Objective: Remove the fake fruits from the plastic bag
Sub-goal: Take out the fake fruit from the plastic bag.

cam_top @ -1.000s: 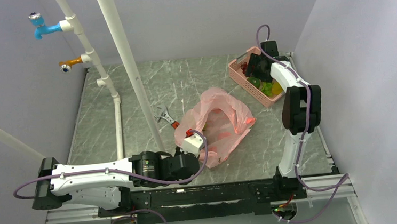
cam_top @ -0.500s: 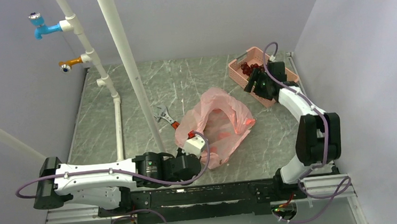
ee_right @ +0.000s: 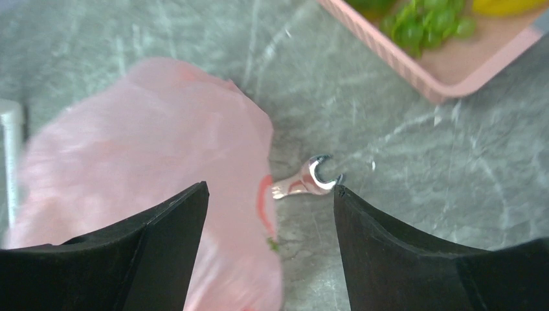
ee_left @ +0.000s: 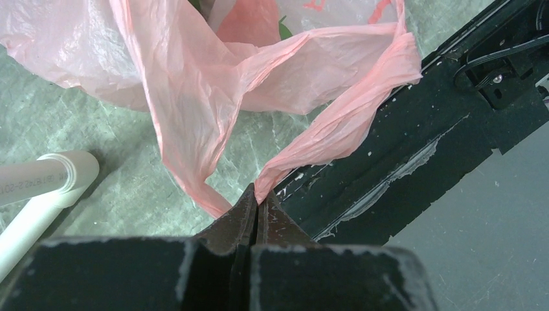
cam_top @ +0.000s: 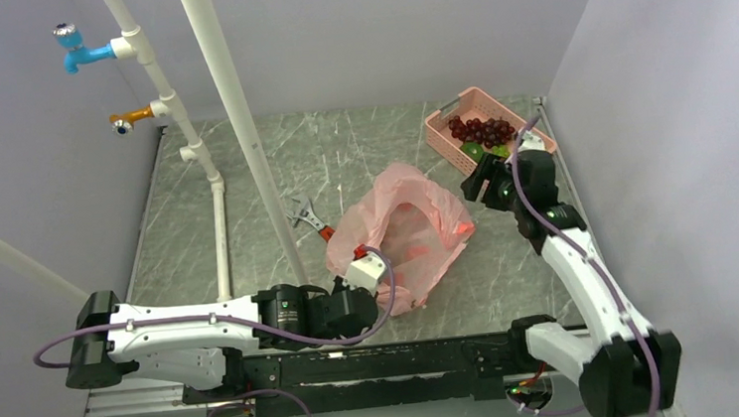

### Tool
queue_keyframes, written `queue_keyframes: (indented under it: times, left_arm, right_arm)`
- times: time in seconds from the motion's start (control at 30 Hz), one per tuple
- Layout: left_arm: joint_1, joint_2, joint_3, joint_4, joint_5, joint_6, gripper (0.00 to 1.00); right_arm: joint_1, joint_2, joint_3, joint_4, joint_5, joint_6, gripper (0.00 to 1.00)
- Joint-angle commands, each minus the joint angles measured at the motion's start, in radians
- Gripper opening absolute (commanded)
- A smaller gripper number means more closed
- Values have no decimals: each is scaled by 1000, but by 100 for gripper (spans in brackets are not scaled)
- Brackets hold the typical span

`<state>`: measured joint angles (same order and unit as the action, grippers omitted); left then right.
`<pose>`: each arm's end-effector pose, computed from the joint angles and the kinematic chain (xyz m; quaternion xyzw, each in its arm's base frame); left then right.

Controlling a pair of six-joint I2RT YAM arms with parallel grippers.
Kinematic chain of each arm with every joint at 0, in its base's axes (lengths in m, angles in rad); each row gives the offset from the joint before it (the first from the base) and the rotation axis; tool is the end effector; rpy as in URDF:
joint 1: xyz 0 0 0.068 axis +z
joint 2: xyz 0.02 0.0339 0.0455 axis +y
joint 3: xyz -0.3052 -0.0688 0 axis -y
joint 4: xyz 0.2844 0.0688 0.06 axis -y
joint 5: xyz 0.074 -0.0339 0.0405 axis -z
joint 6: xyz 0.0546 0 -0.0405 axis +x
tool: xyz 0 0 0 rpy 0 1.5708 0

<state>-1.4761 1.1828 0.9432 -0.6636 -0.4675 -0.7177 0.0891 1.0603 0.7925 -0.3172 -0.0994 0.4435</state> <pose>0.0501 -0.2675 0.2904 0.2697 0.8819 -0.1837 0.3402 0.2665 0.0292 0.2915 0.1320 0.8702 0.1666 0.4444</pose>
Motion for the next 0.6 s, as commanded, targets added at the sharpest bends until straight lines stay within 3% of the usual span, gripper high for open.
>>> queue_keyframes:
  times: [0.0, 0.23, 0.43, 0.57]
  left_arm:
    - [-7, -12, -3, 34, -2, 14, 0]
    - [-7, -29, -22, 36, -11, 8, 0]
    - [-6, -57, -26, 20, -23, -1, 0]
    - [-7, -66, -16, 4, -32, 3, 0]
  right_arm:
    - [52, -159, 71, -31, -3, -80, 73]
    - [315, -202, 93, -26, -230, -117, 72]
    - [547, -153, 9, 18, -222, -137, 69]
    - [676, -62, -19, 29, -39, -112, 64]
